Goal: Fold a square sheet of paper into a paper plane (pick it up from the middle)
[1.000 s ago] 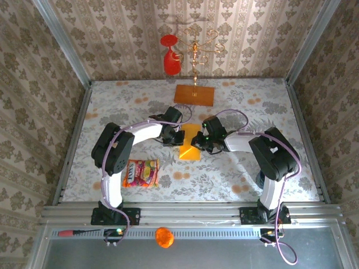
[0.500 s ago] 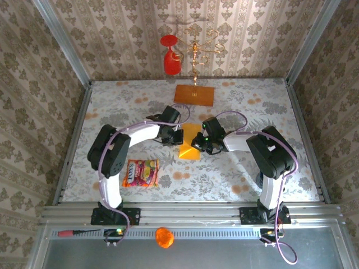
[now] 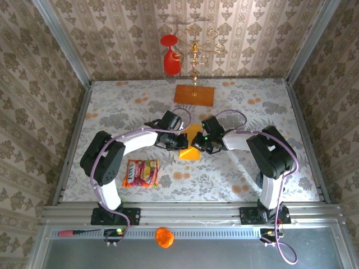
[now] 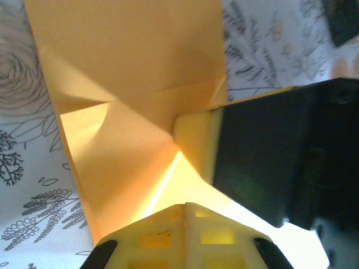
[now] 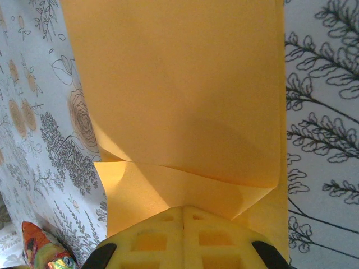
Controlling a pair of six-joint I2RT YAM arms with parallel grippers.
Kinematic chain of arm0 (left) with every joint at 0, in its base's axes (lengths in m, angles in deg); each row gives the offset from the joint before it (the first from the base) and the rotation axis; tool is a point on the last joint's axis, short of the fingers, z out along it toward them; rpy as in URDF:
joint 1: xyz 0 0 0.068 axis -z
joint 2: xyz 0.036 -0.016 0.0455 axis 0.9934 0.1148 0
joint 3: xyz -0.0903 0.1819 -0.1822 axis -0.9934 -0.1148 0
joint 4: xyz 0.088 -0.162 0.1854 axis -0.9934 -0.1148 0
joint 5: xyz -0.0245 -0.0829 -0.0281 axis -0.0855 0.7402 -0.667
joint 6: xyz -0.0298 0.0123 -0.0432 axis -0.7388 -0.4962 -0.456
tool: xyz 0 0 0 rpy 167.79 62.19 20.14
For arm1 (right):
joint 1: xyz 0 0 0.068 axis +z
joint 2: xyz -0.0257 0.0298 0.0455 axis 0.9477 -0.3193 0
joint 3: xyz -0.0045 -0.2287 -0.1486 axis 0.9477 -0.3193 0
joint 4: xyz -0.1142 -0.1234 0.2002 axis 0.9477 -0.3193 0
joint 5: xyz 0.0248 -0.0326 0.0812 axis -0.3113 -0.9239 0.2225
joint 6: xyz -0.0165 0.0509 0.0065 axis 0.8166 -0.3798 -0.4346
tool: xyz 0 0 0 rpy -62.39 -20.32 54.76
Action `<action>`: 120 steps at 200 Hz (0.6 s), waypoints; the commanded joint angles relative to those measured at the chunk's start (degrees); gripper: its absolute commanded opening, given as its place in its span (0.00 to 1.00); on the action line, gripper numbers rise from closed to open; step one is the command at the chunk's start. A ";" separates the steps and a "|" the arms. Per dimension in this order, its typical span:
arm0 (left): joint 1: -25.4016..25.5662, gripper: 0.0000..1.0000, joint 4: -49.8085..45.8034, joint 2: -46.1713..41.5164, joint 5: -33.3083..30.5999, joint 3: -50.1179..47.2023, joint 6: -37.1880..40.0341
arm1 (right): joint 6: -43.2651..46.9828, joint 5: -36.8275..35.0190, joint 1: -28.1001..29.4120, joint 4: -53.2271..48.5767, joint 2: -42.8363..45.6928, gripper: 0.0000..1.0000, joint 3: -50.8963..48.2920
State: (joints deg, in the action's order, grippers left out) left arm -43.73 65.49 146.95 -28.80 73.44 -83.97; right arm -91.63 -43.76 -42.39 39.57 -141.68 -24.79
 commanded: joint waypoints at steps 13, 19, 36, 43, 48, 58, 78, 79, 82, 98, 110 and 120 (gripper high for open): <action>0.13 0.00 1.31 1.27 2.93 -1.13 -1.21 | -0.61 -3.73 -0.15 -9.29 -2.36 0.00 -0.97; 0.09 0.00 1.75 1.52 3.35 -1.19 -1.36 | -0.70 -3.58 -0.21 -9.41 -2.38 0.00 -0.85; 0.11 0.00 3.12 2.21 4.33 -1.09 -1.78 | -1.22 -3.20 -0.20 -9.67 -2.37 0.00 -0.61; 0.18 0.00 3.85 2.54 4.69 -1.15 -2.11 | -1.46 -3.03 -0.32 -9.65 -2.37 0.00 -0.58; 0.22 0.00 4.20 2.87 4.89 -1.21 -2.30 | -1.59 -2.92 -0.33 -9.68 -2.36 0.00 -0.60; 0.30 0.00 4.92 3.42 5.19 -1.06 -2.41 | -1.94 -2.67 -0.42 -9.74 -2.40 0.00 -0.57; 0.25 0.00 6.05 4.19 5.28 -1.20 -2.61 | -2.34 -2.18 -0.56 -9.92 -2.58 0.00 -0.46; 0.28 0.00 6.13 4.23 5.28 -1.16 -2.66 | -2.32 -2.18 -0.58 -9.94 -2.60 0.00 -0.44; 0.29 0.00 6.33 4.26 5.28 -1.24 -2.68 | -2.36 -2.17 -0.55 -9.99 -2.55 0.00 -0.39; 0.23 0.00 7.24 4.57 5.58 -1.30 -2.79 | -2.52 -1.91 -0.61 -10.17 -2.63 0.00 -0.23; 0.26 0.00 7.36 4.82 5.54 -1.40 -2.68 | -2.65 -1.76 -0.77 -10.47 -2.61 0.00 -0.07; 0.31 0.00 7.36 5.04 5.45 -1.48 -2.51 | -2.81 -1.77 -0.83 -10.64 -2.58 0.00 -0.01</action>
State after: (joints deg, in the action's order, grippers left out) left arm -43.73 71.11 150.95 -24.65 72.68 -85.80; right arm -93.41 -43.54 -42.63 37.62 -141.71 -23.98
